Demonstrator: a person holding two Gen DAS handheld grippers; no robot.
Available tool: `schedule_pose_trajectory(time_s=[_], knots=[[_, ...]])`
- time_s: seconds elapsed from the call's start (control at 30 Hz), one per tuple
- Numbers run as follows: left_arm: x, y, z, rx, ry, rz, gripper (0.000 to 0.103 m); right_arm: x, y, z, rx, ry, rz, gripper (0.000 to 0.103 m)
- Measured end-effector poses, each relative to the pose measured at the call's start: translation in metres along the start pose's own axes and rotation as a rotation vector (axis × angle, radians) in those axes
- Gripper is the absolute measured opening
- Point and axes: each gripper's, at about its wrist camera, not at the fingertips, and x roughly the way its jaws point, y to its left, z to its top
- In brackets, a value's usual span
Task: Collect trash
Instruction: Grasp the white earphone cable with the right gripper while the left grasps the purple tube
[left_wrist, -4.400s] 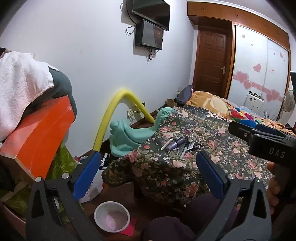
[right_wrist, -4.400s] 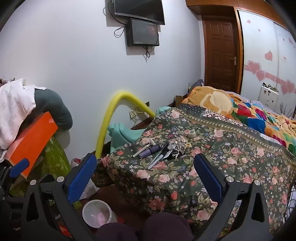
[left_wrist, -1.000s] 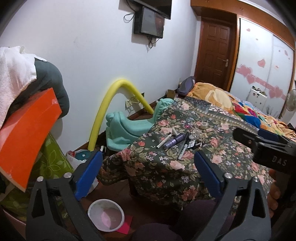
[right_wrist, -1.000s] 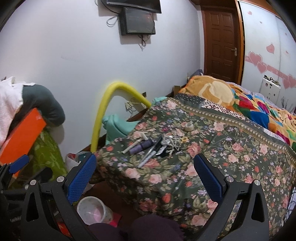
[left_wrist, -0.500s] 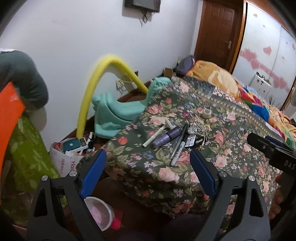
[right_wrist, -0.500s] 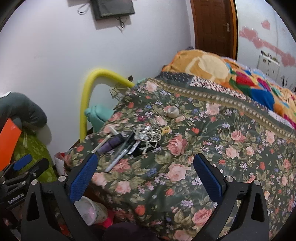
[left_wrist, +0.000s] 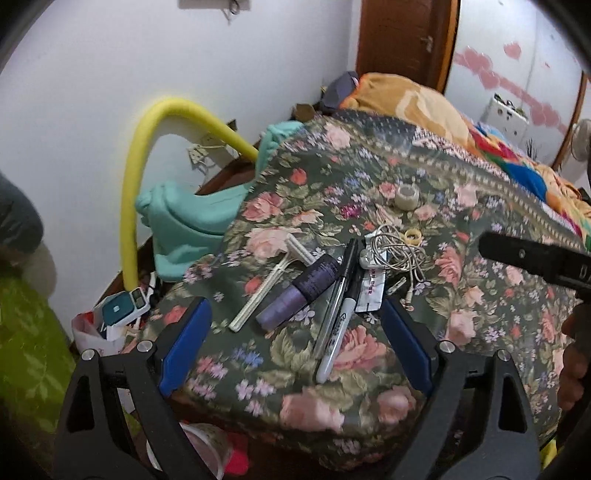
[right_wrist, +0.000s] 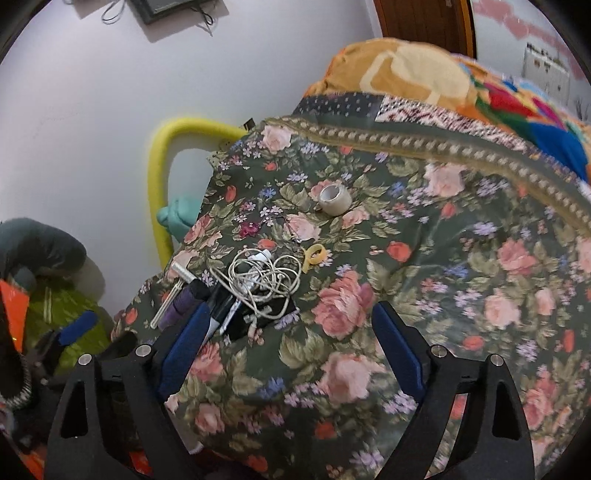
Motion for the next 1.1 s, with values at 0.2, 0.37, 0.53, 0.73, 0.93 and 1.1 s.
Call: schedule_pose_trajectory(time_s=[0.2, 0.37, 0.53, 0.73, 0.93, 1.1], knots=[[0.039, 0.002, 0.007, 0.014, 0.055, -0.05, 0.082, 0.045, 0.002, 0.011, 0.044, 0.084, 0.091, 0.084], [0.063, 0.006, 0.011, 0.026, 0.1, -0.09, 0.064, 0.083, 0.0, 0.013, 0.116, 0.168, 0.141, 0.069], [0.077, 0.009, 0.01, 0.037, 0.143, -0.136, 0.055, 0.101, -0.008, 0.012, 0.163, 0.192, 0.165, 0.046], [0.084, 0.004, 0.006, 0.045, 0.167, -0.177, 0.053, 0.101, -0.014, 0.011, 0.152, 0.181, 0.164, 0.022], [0.081, 0.0, 0.003, 0.034, 0.201, -0.219, 0.026, 0.082, -0.026, 0.011, 0.137, 0.131, 0.144, 0.011], [0.079, -0.009, 0.001, 0.05, 0.208, -0.185, 0.026, 0.053, -0.026, 0.009, 0.077, 0.079, 0.108, 0.009]])
